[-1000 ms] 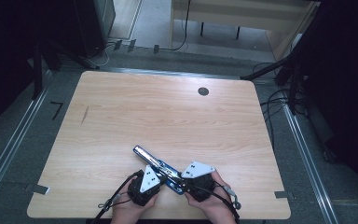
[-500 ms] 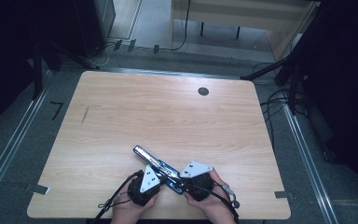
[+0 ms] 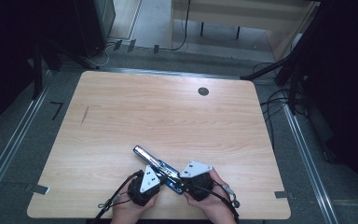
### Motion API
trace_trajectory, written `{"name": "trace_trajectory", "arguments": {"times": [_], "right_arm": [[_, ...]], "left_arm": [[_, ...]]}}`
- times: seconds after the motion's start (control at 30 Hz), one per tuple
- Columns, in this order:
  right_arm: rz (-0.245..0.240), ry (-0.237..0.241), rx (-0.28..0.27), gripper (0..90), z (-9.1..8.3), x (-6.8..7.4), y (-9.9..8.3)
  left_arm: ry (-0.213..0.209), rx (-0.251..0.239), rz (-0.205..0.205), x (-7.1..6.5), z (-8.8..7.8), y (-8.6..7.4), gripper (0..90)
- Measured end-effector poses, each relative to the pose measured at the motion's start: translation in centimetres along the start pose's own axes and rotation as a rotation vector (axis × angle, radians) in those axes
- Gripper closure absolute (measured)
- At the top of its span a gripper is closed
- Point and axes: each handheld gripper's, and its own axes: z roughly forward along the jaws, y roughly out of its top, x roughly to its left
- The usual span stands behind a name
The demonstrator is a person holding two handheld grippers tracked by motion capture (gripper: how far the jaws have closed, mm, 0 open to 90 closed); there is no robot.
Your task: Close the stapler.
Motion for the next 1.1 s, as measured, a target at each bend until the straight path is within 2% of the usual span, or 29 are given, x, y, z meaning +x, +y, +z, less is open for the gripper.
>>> {"name": "trace_trajectory", "arguments": {"times": [0.6, 1.1], "right_arm": [[0.018, 0.01, 0.004, 80.1, 0.07, -0.25, 0.04], [0.017, 0.001, 0.007, 79.9, 0.18, -0.02, 0.15]], "left_arm": [[0.0, 0.001, 0.003, 0.0, -0.01, 0.0, 90.0], [0.003, 0.0, 0.005, -0.02, 0.0, 0.0, 90.0]]}}
